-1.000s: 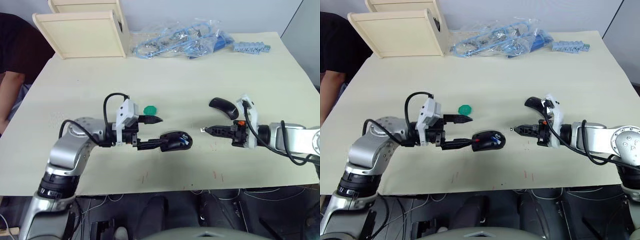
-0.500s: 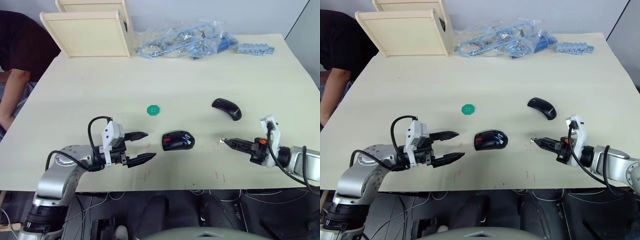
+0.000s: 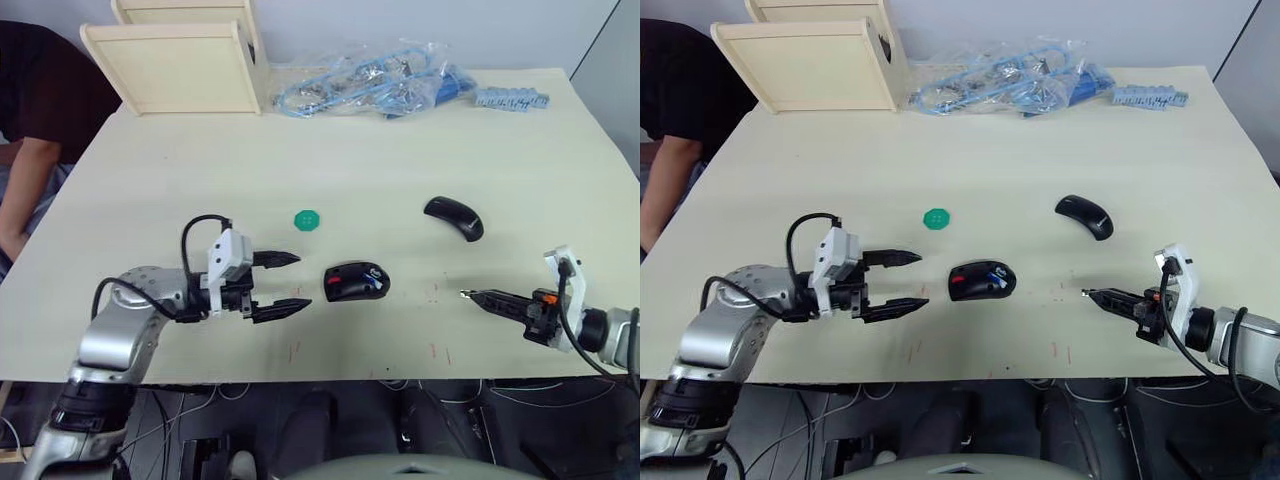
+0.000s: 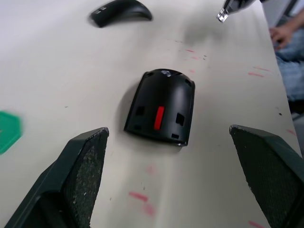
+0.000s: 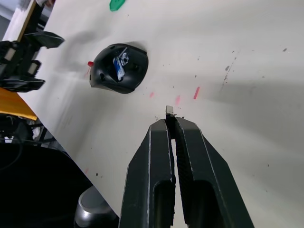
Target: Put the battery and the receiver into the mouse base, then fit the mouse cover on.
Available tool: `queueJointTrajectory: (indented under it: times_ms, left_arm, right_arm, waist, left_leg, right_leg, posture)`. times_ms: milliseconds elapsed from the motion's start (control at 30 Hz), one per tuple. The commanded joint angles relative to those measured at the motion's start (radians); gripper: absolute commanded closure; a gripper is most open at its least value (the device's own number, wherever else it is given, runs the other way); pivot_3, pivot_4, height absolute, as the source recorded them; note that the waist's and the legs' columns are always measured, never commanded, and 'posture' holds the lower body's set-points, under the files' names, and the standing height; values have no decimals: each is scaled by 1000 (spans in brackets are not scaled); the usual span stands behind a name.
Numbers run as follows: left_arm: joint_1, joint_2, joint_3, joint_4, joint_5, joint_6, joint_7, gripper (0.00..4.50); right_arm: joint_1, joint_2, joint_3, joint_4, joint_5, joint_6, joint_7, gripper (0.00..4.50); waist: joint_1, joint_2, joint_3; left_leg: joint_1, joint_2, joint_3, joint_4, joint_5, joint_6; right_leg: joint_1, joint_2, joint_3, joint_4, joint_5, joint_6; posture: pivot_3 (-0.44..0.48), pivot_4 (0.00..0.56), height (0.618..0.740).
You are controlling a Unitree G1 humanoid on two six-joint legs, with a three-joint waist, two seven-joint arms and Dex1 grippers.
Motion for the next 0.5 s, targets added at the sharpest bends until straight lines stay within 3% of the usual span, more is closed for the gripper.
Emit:
queueJointTrajectory:
  times_ms: [33, 500]
  left_arm:
    - [-65, -5, -52, 21, 41, -21, -20, 162]
    - [-214, -78, -213, 72, 160, -26, -11, 162]
  right_arm:
    - [12, -14, -56, -46, 24, 5, 9, 4500]
    - [66, -5, -111, -100, 47, 6, -9, 4500]
  waist:
    - [0, 0, 0]
    - [1, 0, 0]
  left_leg:
    - [0, 0, 0, 0, 0, 0]
    - [0, -1, -1, 1, 0, 0]
  right_leg:
    - [0, 0, 0, 0, 0, 0]
    - [1, 0, -1, 0, 0, 0]
  posture:
    - [0, 150, 740]
    - [0, 150, 740]
